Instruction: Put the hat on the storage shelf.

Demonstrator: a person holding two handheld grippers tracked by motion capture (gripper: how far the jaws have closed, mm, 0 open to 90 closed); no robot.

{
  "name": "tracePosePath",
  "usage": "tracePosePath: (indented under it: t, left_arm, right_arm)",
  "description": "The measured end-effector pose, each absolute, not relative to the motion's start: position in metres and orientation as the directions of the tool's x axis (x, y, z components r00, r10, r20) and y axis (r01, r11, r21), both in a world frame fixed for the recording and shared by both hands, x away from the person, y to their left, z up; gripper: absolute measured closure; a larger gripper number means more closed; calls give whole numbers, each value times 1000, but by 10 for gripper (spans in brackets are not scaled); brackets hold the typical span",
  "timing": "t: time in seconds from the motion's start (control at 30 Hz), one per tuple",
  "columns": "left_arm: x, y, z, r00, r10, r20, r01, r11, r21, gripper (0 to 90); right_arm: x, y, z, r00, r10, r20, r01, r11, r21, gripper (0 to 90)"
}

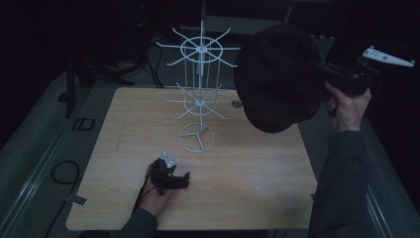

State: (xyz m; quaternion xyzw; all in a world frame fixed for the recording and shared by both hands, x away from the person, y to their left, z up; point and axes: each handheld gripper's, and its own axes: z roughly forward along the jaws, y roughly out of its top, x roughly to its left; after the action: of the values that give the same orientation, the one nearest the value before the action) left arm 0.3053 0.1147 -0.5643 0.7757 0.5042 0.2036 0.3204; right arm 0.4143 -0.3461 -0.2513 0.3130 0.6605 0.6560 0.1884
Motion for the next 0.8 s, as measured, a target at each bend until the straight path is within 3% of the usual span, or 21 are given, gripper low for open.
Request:
tracePosePath:
  t: [0.5, 0.8]
  left_arm:
    - [305, 115, -564, 411, 912, -4, 652, -290, 701, 89]
    - [305, 115, -564, 410, 912, -5, 652, -289, 701, 89]
  right_arm:
    - [417, -341, -243, -765, 622, 166, 142, -88, 986, 800]
    - [433, -323, -254, -792, 574, 209, 196, -87, 977, 798]
